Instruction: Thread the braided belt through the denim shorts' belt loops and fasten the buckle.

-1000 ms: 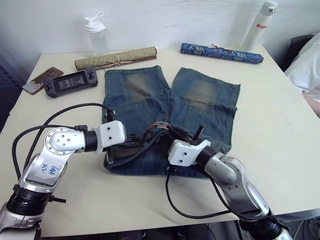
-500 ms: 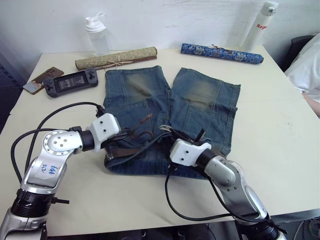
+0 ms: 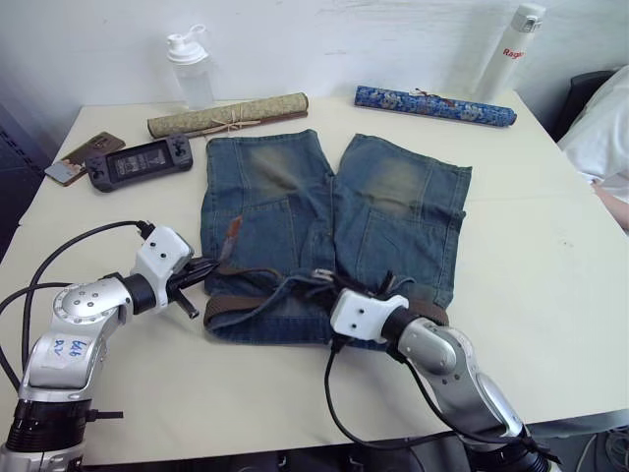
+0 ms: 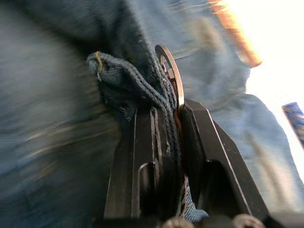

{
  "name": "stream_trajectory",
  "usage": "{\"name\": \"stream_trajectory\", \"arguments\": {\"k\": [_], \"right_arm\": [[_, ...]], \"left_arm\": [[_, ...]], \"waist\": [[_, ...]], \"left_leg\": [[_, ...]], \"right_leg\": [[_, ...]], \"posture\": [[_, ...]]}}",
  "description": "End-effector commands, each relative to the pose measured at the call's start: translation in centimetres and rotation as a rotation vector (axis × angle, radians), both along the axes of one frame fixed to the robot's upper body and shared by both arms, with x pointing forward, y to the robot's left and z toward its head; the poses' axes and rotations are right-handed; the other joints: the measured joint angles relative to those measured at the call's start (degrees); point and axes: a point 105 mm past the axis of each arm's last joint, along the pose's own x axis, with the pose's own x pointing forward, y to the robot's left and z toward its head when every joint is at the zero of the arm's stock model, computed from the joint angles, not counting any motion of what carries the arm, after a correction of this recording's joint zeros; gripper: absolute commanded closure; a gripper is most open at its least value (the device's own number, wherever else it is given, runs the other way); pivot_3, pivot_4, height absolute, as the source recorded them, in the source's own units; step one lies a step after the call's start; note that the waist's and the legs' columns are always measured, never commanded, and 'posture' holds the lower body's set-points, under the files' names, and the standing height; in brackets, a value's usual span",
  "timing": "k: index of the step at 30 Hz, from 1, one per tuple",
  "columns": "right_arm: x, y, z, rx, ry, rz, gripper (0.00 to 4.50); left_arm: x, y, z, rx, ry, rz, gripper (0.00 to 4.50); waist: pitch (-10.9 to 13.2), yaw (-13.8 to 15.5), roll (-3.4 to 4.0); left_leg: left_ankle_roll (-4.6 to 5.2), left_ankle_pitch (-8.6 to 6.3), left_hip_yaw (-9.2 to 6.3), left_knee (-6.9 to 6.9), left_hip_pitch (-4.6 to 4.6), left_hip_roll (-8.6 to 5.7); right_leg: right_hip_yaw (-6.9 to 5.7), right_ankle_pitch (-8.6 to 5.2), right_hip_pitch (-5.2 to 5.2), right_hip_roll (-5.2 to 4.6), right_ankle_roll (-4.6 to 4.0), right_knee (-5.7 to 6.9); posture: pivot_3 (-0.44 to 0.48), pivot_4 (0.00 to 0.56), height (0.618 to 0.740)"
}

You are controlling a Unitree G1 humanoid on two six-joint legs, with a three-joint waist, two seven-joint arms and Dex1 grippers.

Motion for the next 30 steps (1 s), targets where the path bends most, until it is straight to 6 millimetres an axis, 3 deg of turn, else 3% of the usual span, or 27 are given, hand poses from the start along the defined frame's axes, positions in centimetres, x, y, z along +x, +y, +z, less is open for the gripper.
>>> {"name": "stream_trajectory", "arguments": {"k": [1, 9, 11, 13, 14, 16, 30], "right_arm": [[-0.9, 0.1, -1.5, -0.065, 0.044, 0.048, 4.38], [-0.2, -1.3, -1.4, -0.033, 0.068, -0.06, 4.38], [-0.1, -1.8, -1.1, -0.012, 0.073, -0.089, 3.37], [-0.3, -2.2, -1.0, -0.015, 0.075, -0.1, 2.66], [-0.3, -2.3, -1.0, -0.018, 0.076, -0.104, 2.06], [-0.6, -2.5, -1.1, -0.027, 0.089, -0.106, 1.35], [-0.6, -3.1, -1.9, 0.005, 0.174, -0.168, 1.35]], "left_arm": [[-0.3, -1.0, 0.9, -0.027, -0.048, -0.01, 4.5], [-0.1, -1.9, 1.0, -0.055, -0.047, -0.018, 4.5], [-0.1, -1.9, 1.0, -0.055, -0.044, -0.019, 4.5], [0.0, -1.9, 0.9, -0.054, -0.041, -0.018, 4.5], [0.0, -1.8, 0.9, -0.054, -0.041, -0.018, 4.5], [0.0, -1.9, 0.9, -0.053, -0.04, -0.02, 4.5], [0.1, -1.9, 0.9, -0.044, -0.041, -0.025, 4.5]], "waist": [[-0.03, 0.01, -0.04], [-0.07, -0.03, -0.11], [-0.11, 0.05, -0.17], [-0.14, 0.15, -0.23], [-0.14, 0.16, -0.23], [-0.14, 0.1, -0.23], [-0.15, 0.1, -0.25]], "left_leg": [[0.0, 0.0, 0.0, 0.01, 0.0, 0.0], [-0.02, -0.01, 0.0, 0.02, 0.02, 0.02], [-0.02, -0.01, 0.0, 0.02, 0.03, 0.02], [-0.02, -0.02, -0.01, 0.03, 0.03, 0.01], [-0.02, -0.02, -0.02, 0.03, 0.02, 0.01], [-0.01, -0.02, -0.01, 0.04, 0.02, -0.01], [-0.02, -0.04, -0.01, 0.04, 0.03, 0.0]], "right_leg": [[0.0, 0.0, 0.0, -0.01, 0.0, 0.0], [0.01, 0.0, 0.0, 0.0, 0.0, 0.03], [0.0, 0.0, 0.02, 0.0, -0.01, 0.02], [-0.01, 0.0, 0.03, -0.01, 0.0, 0.02], [-0.01, 0.0, 0.04, -0.01, 0.0, 0.02], [0.0, 0.0, 0.04, -0.03, -0.01, 0.02], [-0.01, 0.0, 0.04, -0.02, -0.01, 0.01]], "posture": [[0.0, 0.15, 0.717], [0.0, 0.15, 0.717], [0.0, 0.15, 0.717], [0.0, 0.15, 0.717], [0.0, 0.15, 0.717], [0.0, 0.15, 0.717], [0.0, 0.15, 0.717]]}}
